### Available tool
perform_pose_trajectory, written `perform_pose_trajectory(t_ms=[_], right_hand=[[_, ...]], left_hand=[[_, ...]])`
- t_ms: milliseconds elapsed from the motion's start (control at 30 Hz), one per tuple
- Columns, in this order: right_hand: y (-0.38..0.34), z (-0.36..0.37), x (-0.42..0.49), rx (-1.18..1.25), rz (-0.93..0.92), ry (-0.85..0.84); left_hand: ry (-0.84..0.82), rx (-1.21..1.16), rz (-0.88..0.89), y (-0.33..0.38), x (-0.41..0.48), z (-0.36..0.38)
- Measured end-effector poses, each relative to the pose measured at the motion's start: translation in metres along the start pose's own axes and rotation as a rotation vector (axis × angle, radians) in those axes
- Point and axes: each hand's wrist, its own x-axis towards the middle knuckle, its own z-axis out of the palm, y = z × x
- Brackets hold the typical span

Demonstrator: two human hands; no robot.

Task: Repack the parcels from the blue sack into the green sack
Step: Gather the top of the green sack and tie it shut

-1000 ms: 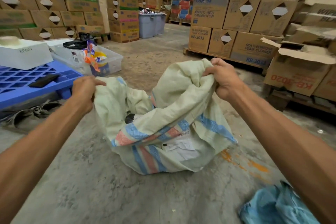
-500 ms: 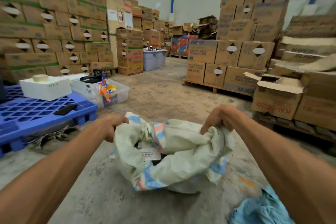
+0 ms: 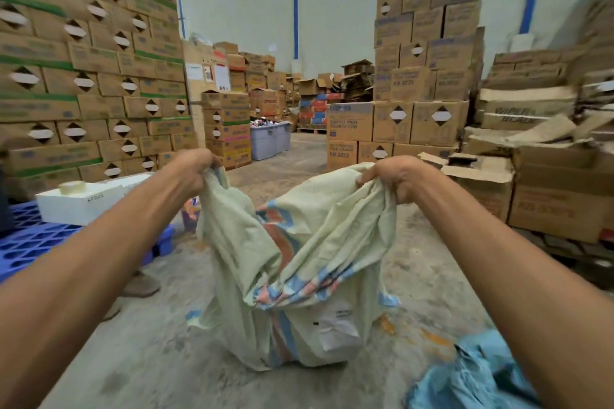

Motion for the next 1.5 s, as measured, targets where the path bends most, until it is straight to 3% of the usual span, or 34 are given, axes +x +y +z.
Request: perform_pose_trajectory(t_ms=[67,200,300,400,500,567,633,700,767,833,933,1100,1200,1300,1367,1500], right_hand=[[-0.002,-0.007,0.006,-0.047,-0.050,0.115],[0.000,-0.005,0.018,-0.411,-0.209,0.590],[0.012,0.003,0.019,-0.555,-0.200,0.673],[0.016,0.014,0.023,-0.549,-0.165,0.553],[0.009,0.021,0.012,-0.566,-0.060,0.228],[0.002,0.020,0.005,-0.522,-0.006,-0.011],[-0.002,0.016,0.000,-0.425,0.007,-0.112],[-0.011,0.010,-0.008,-0.336,-0.037,-0.086],[-0.028,-0.003,-0.018,-0.191,-0.158,0.078],[-0.050,-0.022,-0.026,0.034,-0.341,0.272],[-0.074,-0.034,-0.046,0.207,-0.553,0.308],[-0.074,0.001,-0.052,0.095,-0.501,0.150],[-0.067,0.027,-0.058,-0.014,-0.420,-0.146],[-0.063,0.045,-0.057,-0.367,-0.489,-0.379],[-0.059,0.062,-0.053,-0.490,-0.509,-0.369],[-0.055,0.082,-0.034,-0.455,-0.644,-0.077]], left_hand=[[-0.022,0.016,0.035,0.009,0.000,-0.005],[0.082,0.092,0.180,0.003,0.028,-0.041],[0.117,0.225,0.161,-0.019,0.048,-0.062],[0.003,0.186,-0.090,-0.031,0.020,-0.065],[-0.134,-0.016,-0.316,-0.034,0.006,-0.059],[-0.223,-0.091,-0.383,-0.031,0.002,-0.050],[-0.296,-0.081,-0.384,-0.023,-0.009,-0.036],[-0.326,-0.031,-0.300,-0.005,-0.027,-0.023],[-0.321,-0.041,-0.181,0.023,-0.041,-0.019],[-0.346,-0.178,-0.022,0.058,-0.049,-0.022],[-0.416,-0.449,0.167,0.096,-0.055,-0.026],[-0.476,-0.400,0.203,0.076,-0.069,0.005],[-0.469,-0.363,0.195,0.071,-0.081,0.024],[-0.418,-0.261,0.264,0.079,-0.088,0.034],[-0.404,-0.208,0.312,0.081,-0.090,0.038],[-0.447,-0.243,0.350,0.080,-0.086,0.037]])
